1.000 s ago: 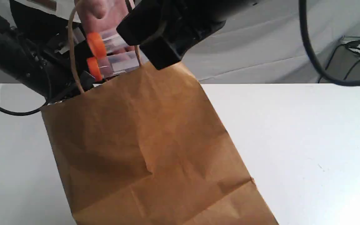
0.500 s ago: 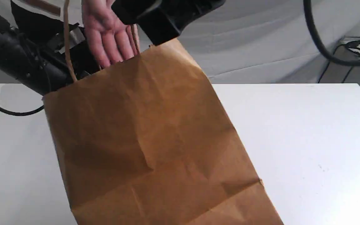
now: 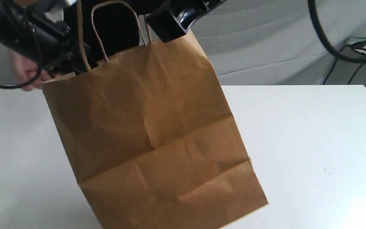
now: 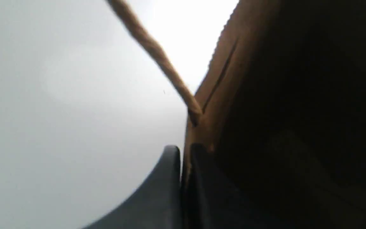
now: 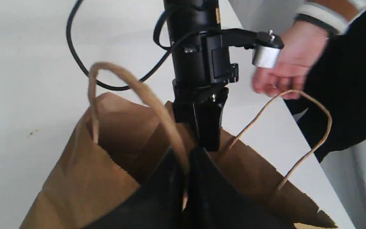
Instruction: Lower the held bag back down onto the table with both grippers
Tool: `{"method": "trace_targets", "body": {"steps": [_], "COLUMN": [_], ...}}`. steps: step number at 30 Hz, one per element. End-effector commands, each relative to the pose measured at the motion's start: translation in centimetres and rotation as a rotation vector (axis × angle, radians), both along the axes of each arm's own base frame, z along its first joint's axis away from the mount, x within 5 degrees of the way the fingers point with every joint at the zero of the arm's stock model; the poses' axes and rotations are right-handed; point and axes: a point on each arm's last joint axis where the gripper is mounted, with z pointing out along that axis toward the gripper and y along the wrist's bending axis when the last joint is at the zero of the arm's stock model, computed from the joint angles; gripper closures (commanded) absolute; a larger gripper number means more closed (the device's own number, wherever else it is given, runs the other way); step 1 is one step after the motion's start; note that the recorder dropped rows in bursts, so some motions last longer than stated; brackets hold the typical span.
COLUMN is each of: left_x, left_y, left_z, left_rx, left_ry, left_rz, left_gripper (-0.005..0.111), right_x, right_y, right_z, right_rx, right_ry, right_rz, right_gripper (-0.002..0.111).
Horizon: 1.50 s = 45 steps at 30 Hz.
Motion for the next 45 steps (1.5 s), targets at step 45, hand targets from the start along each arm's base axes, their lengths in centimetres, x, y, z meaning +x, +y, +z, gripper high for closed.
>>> {"method": "trace_targets", "body": {"steps": [45], "left_x": [-0.1], "left_y": [-2.9], "left_z": [4.6], "left_rx": [0.045], "left_ry": [-0.139], "left_rz": [-0.018], "left_gripper": [0.107], "right_x": [-4.7], "right_y": [-2.8], "right_z": [-9.6], "right_rx": [0.421], "right_ry": [-0.014], "right_rz": [-0.342], "right_gripper": [0.108]}}
